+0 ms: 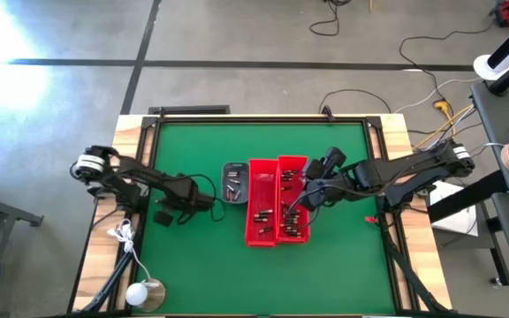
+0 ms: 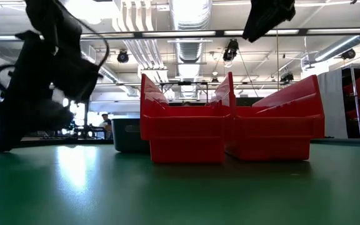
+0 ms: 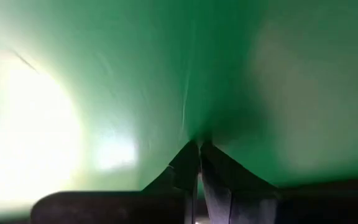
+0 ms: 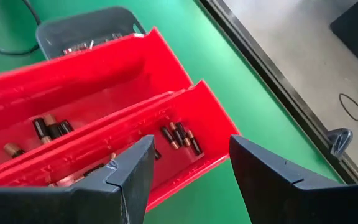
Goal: Sort batteries
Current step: Put the small black battery into the right red bin
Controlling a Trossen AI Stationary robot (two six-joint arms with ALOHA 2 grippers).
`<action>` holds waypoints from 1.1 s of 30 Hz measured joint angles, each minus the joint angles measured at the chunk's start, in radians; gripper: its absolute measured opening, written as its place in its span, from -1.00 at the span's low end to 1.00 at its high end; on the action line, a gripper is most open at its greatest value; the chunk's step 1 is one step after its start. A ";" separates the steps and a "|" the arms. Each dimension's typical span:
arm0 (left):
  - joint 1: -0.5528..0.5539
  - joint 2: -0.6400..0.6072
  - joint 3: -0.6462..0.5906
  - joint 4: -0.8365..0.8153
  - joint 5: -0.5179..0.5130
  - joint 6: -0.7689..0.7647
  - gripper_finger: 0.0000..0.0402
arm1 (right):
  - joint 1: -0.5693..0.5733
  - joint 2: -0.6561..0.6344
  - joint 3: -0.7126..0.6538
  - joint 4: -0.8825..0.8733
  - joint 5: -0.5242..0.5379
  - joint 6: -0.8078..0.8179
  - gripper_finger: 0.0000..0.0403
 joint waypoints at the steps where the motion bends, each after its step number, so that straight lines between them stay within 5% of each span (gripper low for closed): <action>1: -0.001 -0.023 0.016 0.013 0.023 -0.006 -1.00 | 0.000 0.000 0.016 -0.010 0.001 0.000 0.00; 17: -0.068 -0.436 0.207 -0.056 0.185 -0.101 -1.00 | 0.000 -0.001 0.220 -0.048 0.037 -0.036 0.00; 27: -0.095 -0.379 0.158 -0.053 0.473 -0.514 -0.88 | 0.000 0.002 0.182 -0.047 0.037 -0.021 0.00; 33: -0.165 -0.260 0.154 -0.049 0.381 -0.671 -0.49 | -0.003 0.002 0.153 -0.048 0.037 -0.050 0.00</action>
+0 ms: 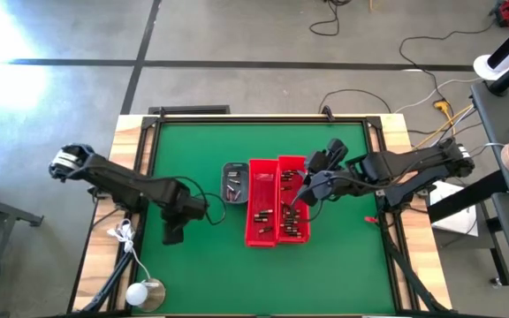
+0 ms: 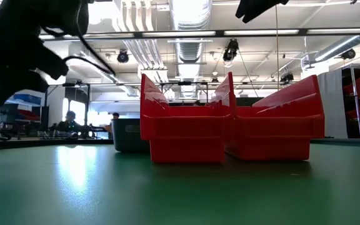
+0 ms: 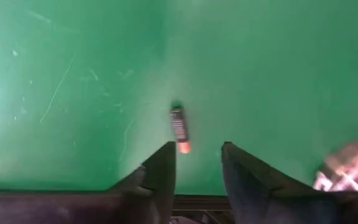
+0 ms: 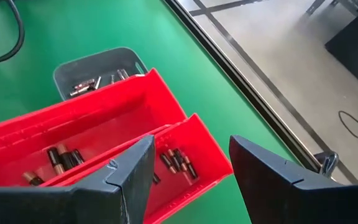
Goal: Sort batteries
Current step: Put the small black battery into the right red bin
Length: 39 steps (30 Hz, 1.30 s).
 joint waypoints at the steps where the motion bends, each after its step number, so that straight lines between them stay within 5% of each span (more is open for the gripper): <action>1: -0.015 0.020 0.000 0.001 -0.007 -0.021 -0.43 | 0.000 0.000 -0.003 -0.002 0.000 0.001 0.00; 15: -0.320 0.225 -0.029 0.237 -0.070 -0.191 -0.31 | 0.005 0.000 -0.009 -0.044 -0.008 0.013 0.00; 20: -0.369 0.266 -0.060 0.354 -0.056 -0.332 -0.47 | 0.005 0.000 -0.009 -0.049 -0.008 0.012 0.00; 27: -0.389 0.264 -0.063 0.351 -0.135 -0.513 -0.93 | 0.005 0.000 -0.009 -0.046 -0.008 0.013 0.00; 39: -0.420 0.146 -0.033 0.357 -0.211 -0.426 -0.98 | 0.009 -0.033 0.045 -0.041 -0.081 0.035 0.00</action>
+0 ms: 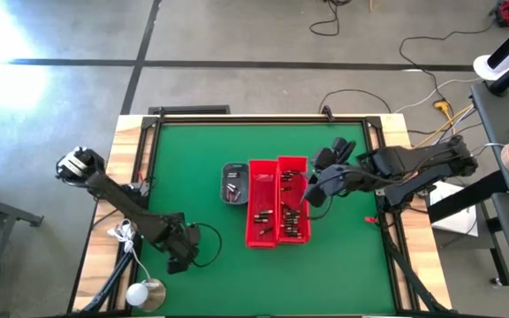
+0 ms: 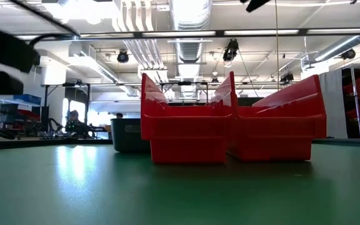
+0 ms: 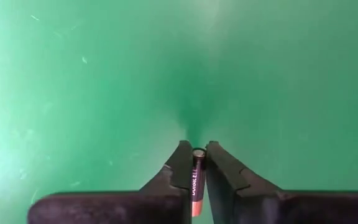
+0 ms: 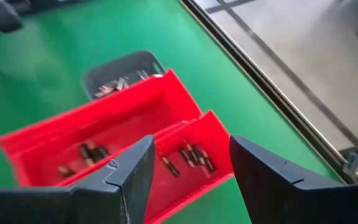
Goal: Sort batteries
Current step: Put the small black battery into the right red bin
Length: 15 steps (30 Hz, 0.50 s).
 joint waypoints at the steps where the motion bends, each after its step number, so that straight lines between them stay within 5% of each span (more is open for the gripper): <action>1: 0.001 -0.030 0.000 -0.006 0.001 -0.001 -0.99 | 0.000 -0.006 0.011 0.001 -0.007 -0.006 0.00; 6: 0.054 -0.178 0.024 -0.092 -0.051 -0.063 -0.99 | 0.000 -0.030 0.040 0.021 0.012 -0.042 0.00; 11: 0.166 -0.325 0.077 -0.105 -0.292 -0.158 -0.99 | -0.001 -0.025 0.033 0.172 0.075 -0.119 0.00; 15: 0.287 -0.425 0.106 0.085 -0.495 -0.098 -1.00 | -0.004 0.012 0.030 0.354 0.080 -0.255 0.00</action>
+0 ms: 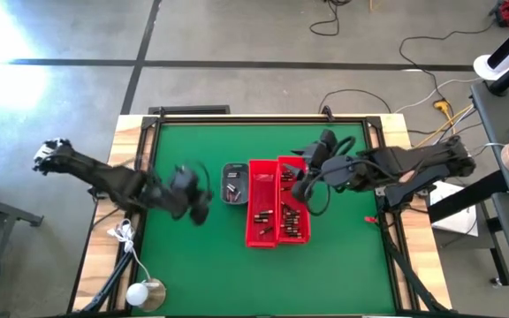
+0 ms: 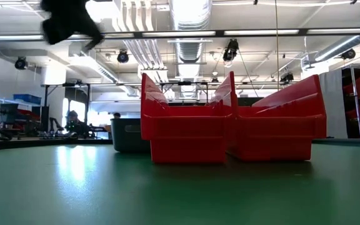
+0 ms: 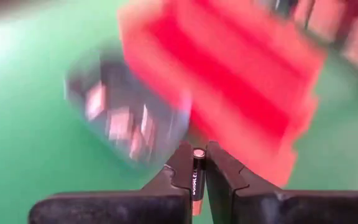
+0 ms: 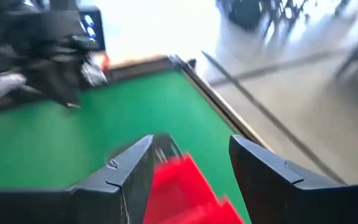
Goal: Sort batteries
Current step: Put the small black battery into the right red bin
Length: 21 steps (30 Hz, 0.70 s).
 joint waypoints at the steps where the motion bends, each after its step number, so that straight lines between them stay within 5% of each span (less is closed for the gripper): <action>1: 0.032 -0.019 0.002 0.078 -0.050 0.018 -1.00 | -0.001 0.010 0.000 0.055 -0.001 -0.034 0.00; 5: 0.137 -0.048 0.002 0.478 -0.097 0.237 -1.00 | -0.004 0.041 0.000 0.252 -0.065 -0.147 0.00; 11: 0.239 -0.010 0.002 0.987 -0.018 0.518 -1.00 | -0.026 0.048 -0.001 0.401 -0.183 -0.116 0.00; 17: 0.346 0.093 0.002 1.265 0.151 0.574 -1.00 | -0.078 0.053 -0.001 0.419 -0.295 -0.040 0.00; 21: 0.372 0.168 0.037 1.294 0.271 0.533 -1.00 | -0.099 0.054 -0.001 0.391 -0.330 0.018 0.00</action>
